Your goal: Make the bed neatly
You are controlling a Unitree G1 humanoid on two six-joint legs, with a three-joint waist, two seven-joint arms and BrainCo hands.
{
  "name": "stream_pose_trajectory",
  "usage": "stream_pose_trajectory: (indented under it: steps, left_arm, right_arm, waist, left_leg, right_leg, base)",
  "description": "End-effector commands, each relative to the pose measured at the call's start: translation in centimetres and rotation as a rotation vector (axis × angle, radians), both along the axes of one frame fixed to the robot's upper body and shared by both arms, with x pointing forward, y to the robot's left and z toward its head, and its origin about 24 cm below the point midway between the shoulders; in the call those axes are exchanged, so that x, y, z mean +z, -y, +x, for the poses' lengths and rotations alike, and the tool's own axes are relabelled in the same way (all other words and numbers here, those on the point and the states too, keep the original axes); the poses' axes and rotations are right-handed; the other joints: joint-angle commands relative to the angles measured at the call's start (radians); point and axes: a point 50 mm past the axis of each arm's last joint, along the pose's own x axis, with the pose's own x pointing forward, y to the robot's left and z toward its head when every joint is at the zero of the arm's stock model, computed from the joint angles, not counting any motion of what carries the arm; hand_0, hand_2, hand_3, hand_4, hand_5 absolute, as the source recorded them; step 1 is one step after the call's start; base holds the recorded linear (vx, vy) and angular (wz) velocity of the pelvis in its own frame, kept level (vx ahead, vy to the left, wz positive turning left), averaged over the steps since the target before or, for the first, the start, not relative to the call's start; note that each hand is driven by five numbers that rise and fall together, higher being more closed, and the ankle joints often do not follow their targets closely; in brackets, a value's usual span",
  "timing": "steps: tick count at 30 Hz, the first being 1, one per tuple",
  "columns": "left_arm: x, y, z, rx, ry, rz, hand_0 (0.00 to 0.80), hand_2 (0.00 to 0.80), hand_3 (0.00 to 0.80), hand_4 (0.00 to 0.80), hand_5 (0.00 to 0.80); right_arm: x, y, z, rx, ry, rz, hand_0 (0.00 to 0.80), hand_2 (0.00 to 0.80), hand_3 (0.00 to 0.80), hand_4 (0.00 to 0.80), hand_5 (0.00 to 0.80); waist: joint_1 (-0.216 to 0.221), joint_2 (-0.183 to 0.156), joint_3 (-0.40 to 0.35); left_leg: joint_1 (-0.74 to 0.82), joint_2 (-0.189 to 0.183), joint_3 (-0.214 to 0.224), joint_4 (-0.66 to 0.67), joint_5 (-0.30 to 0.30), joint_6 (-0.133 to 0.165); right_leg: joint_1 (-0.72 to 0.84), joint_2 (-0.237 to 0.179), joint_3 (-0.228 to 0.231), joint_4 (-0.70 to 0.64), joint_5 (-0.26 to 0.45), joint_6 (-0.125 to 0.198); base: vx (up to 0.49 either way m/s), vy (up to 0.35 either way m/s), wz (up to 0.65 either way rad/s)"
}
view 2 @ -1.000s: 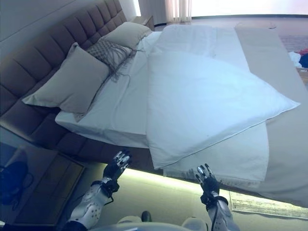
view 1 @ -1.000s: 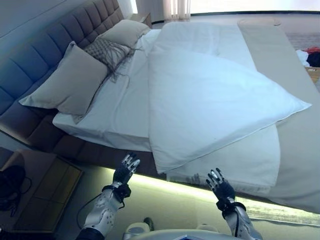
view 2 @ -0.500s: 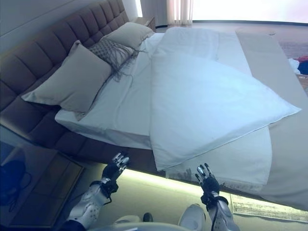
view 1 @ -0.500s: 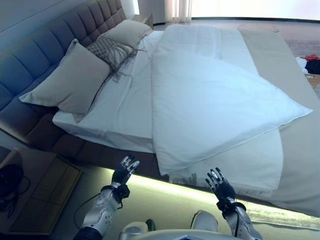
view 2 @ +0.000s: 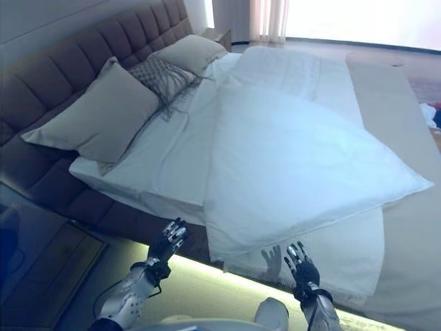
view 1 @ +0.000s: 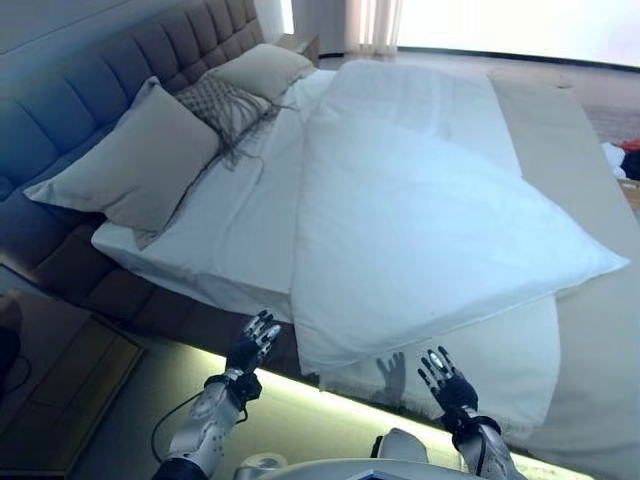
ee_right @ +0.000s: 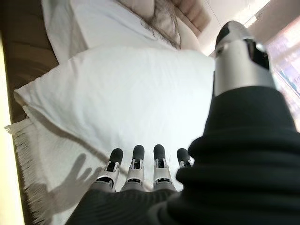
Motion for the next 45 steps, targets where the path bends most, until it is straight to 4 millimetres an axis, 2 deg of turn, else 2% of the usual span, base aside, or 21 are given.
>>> stream_pose_trajectory:
  steps: [1,3,4,5,6,7,9,11,12,14,17,21,23,24,26,29,32,37,41,43,45]
  left_arm:
    - [2.7,-0.1,1.1,0.005,0.160,-0.038,0.000,0.000,0.000,0.000,0.000]
    - [2.6,0.5,1.2,0.001,0.167,-0.045,0.000,0.000,0.000,0.000,0.000]
    - [2.6,0.6,1.2,-0.002,0.166,-0.051,0.000,0.000,0.000,0.000,0.000]
    - [2.6,0.9,1.1,-0.011,0.167,-0.061,0.000,0.000,0.000,0.000,0.000]
    - [2.7,1.0,1.2,-0.017,0.174,-0.062,0.000,0.000,0.000,0.000,0.000]
    - [2.8,0.9,1.2,-0.020,0.181,-0.060,0.000,0.000,0.000,0.000,0.000]
    - [2.8,0.5,1.1,-0.017,0.185,-0.055,0.000,0.000,0.000,0.000,0.000]
    - [2.7,0.1,1.0,-0.025,0.176,-0.051,0.000,0.000,0.000,0.000,0.000]
    - [2.6,0.0,0.9,-0.029,0.172,-0.051,0.000,0.000,0.000,0.000,0.000]
    - [2.4,0.3,0.7,-0.040,0.158,-0.058,0.000,0.000,0.000,0.000,0.000]
    - [2.1,0.7,0.2,-0.047,0.151,-0.070,0.000,0.000,0.000,0.000,0.000]
    - [1.8,0.5,-0.2,-0.050,0.140,-0.070,0.000,0.000,0.000,0.000,0.000]
    - [1.7,0.0,-0.2,-0.052,0.134,-0.071,0.000,0.000,0.000,0.000,0.000]
    - [1.8,-0.2,-0.2,-0.058,0.134,-0.071,0.000,0.000,0.000,0.000,0.000]
    - [2.2,-0.6,0.1,-0.069,0.147,-0.064,0.000,0.000,0.000,0.000,0.000]
    - [2.6,-0.9,0.3,-0.079,0.148,-0.033,0.000,0.000,0.000,0.000,0.000]
    - [3.2,-1.4,0.2,-0.078,0.162,-0.020,0.000,0.000,0.000,0.000,0.000]
    - [2.8,-1.6,0.7,-0.061,0.134,-0.011,0.000,0.000,0.000,0.000,0.000]
    - [2.7,-1.1,1.2,-0.060,0.127,-0.008,0.000,0.000,0.000,0.000,0.000]
    - [2.7,-0.9,1.4,-0.053,0.123,-0.008,0.000,0.000,0.000,0.000,0.000]
    - [2.7,-0.9,1.7,-0.042,0.124,-0.009,0.000,0.000,0.000,0.000,0.000]
  right_arm:
    - [1.3,0.6,1.8,-0.006,0.085,-0.005,0.000,0.000,0.000,0.000,0.000]
    - [1.4,1.2,1.6,-0.027,0.083,-0.021,0.000,0.000,0.000,0.000,0.000]
    - [1.3,1.5,1.4,-0.040,0.080,-0.026,0.000,0.000,0.000,0.000,0.000]
    - [1.4,2.0,1.2,-0.065,0.076,-0.032,0.000,0.000,0.000,0.000,0.000]
    - [1.4,2.1,1.2,-0.067,0.080,-0.029,0.000,0.000,0.000,0.000,0.000]
    - [1.5,2.1,1.3,-0.062,0.086,-0.025,0.000,0.000,0.000,0.000,0.000]
    - [1.7,1.5,1.7,-0.055,0.085,-0.018,0.000,0.000,0.000,0.000,0.000]
    - [1.7,1.2,1.8,-0.068,0.073,-0.010,0.000,0.000,0.000,0.000,0.000]
    - [1.7,1.2,1.7,-0.074,0.068,-0.009,0.000,0.000,0.000,0.000,0.000]
    - [1.5,0.9,1.3,-0.081,0.051,-0.004,0.000,0.000,0.000,0.000,0.000]
    - [1.5,0.6,0.9,-0.069,0.046,-0.009,0.000,0.000,0.000,0.000,0.000]
    - [1.6,0.4,0.8,-0.061,0.047,-0.010,0.000,0.000,0.000,0.000,0.000]
    - [1.5,0.3,0.7,-0.055,0.042,-0.007,0.000,0.000,0.000,0.000,0.000]
    - [1.4,0.1,0.7,-0.056,0.041,-0.003,0.000,0.000,0.000,0.000,0.000]
    - [1.4,-0.1,0.7,-0.052,0.046,0.001,0.000,0.000,0.000,0.000,0.000]
    - [1.1,-0.8,0.5,-0.083,0.024,0.016,0.000,0.000,0.000,0.000,0.000]
    - [1.0,-1.2,-0.1,-0.064,0.039,0.022,0.000,0.000,0.000,0.000,0.000]
    - [0.9,-1.7,0.5,-0.099,0.058,0.041,0.000,0.000,0.000,0.000,0.000]
    - [0.8,-2.3,1.2,-0.109,0.050,0.044,0.000,0.000,0.000,0.000,0.000]
    - [0.7,-2.5,1.2,-0.108,0.040,0.043,0.000,0.000,0.000,0.000,0.000]
    - [0.6,-2.6,1.2,-0.097,0.037,0.041,0.000,0.000,0.000,0.000,0.000]
  waist:
    - [-0.025,-0.038,0.001]
    - [-0.028,-0.041,0.005]
    - [-0.034,-0.041,0.008]
    - [-0.035,-0.050,0.020]
    - [-0.033,-0.051,0.027]
    - [-0.029,-0.051,0.033]
    - [-0.012,-0.049,0.039]
    - [0.006,-0.030,0.031]
    - [0.009,-0.029,0.026]
    - [0.027,-0.005,0.016]
    - [0.045,0.019,0.017]
    - [0.047,0.039,0.018]
    - [0.046,0.045,0.013]
    - [0.046,0.041,0.011]
    - [0.040,0.023,0.015]
    - [0.055,0.011,0.004]
    - [0.069,-0.001,-0.011]
    - [0.082,-0.001,-0.046]
    - [0.104,0.010,-0.070]
    - [0.107,0.014,-0.076]
    - [0.105,0.013,-0.076]
  left_leg:
    - [-0.052,-0.048,-0.014,0.372,-0.010,0.037]
    - [-0.120,-0.044,-0.003,0.511,0.038,0.015]
    - [-0.152,-0.019,0.005,0.555,0.072,0.004]
    - [-0.219,0.023,0.013,0.577,0.100,0.004]
    - [-0.241,0.036,0.011,0.560,0.110,0.005]
    - [-0.253,0.047,0.008,0.526,0.130,0.001]
    - [-0.239,0.078,-0.003,0.355,0.177,-0.015]
    - [-0.216,0.108,-0.029,0.117,0.242,-0.043]
    - [-0.214,0.113,-0.033,0.078,0.257,-0.049]
    - [-0.226,0.147,-0.069,-0.087,0.339,-0.088]
    - [-0.247,0.183,-0.081,-0.176,0.407,-0.114]
    - [-0.248,0.197,-0.060,-0.201,0.409,-0.115]
    - [-0.247,0.193,-0.052,-0.175,0.370,-0.107]
    - [-0.247,0.183,-0.046,-0.143,0.328,-0.096]
    - [-0.263,0.146,-0.026,-0.013,0.228,-0.066]
    - [-0.279,0.102,-0.019,0.060,0.160,-0.021]
    - [-0.273,0.057,-0.014,0.077,0.130,0.033]
    - [-0.217,0.001,0.012,0.032,0.108,0.078]
    - [-0.189,-0.045,0.004,-0.004,0.098,0.112]
    - [-0.174,-0.068,-0.008,-0.015,0.094,0.130]
    - [-0.155,-0.082,-0.016,-0.025,0.090,0.138]
  right_leg:
    - [0.082,0.040,-0.037,-0.407,0.362,0.053]
    - [0.107,0.053,-0.049,-0.406,0.328,0.021]
    - [0.121,0.064,-0.049,-0.409,0.317,0.005]
    - [0.148,0.075,-0.047,-0.417,0.308,-0.007]
    - [0.156,0.083,-0.045,-0.419,0.305,-0.010]
    - [0.165,0.093,-0.042,-0.424,0.301,-0.012]
    - [0.178,0.118,-0.032,-0.442,0.295,-0.004]
    - [0.195,0.146,-0.019,-0.459,0.278,0.004]
    - [0.197,0.148,-0.016,-0.464,0.276,0.006]
    - [0.228,0.170,0.004,-0.472,0.252,0.011]
    - [0.264,0.176,0.020,-0.460,0.212,0.007]
    - [0.289,0.162,0.016,-0.426,0.174,0.005]
    - [0.309,0.139,0.010,-0.406,0.155,0.012]
    - [0.317,0.119,0.007,-0.397,0.152,0.020]
    - [0.322,0.072,0.004,-0.369,0.147,0.036]
    - [0.332,-0.003,0.000,-0.319,0.145,0.073]
    - [0.327,-0.055,0.020,-0.294,0.212,0.089]
    - [0.287,-0.120,0.028,-0.242,0.317,0.095]
    - [0.244,-0.157,0.029,-0.122,0.353,0.088]
    - [0.208,-0.164,0.038,-0.031,0.367,0.078]
    - [0.167,-0.158,0.040,-0.004,0.373,0.069]
  base:
    - [0.173,-0.240,-0.03]
    - [0.138,-0.216,0.01]
    - [0.160,-0.232,0.05]
    - [0.129,-0.174,0.07]
    - [0.127,-0.147,0.20]
    - [0.121,-0.097,0.13]
    - [0.154,-0.038,0.01]
    - [0.206,0.062,-0.07]
    - [0.253,0.097,-0.02]
    - [0.292,0.110,-0.01]
    - [0.289,0.127,-0.25]
    - [0.231,0.121,-0.49]
    - [0.295,0.177,-0.25]
    - [0.240,0.175,-0.12]
    - [0.196,0.182,-0.14]
    - [0.218,0.225,-0.22]
    - [0.197,0.210,0.02]
    - [0.154,0.256,0.06]
    - [0.122,0.275,0.06]
    - [0.145,0.258,0.13]
    - [0.136,0.149,0.16]
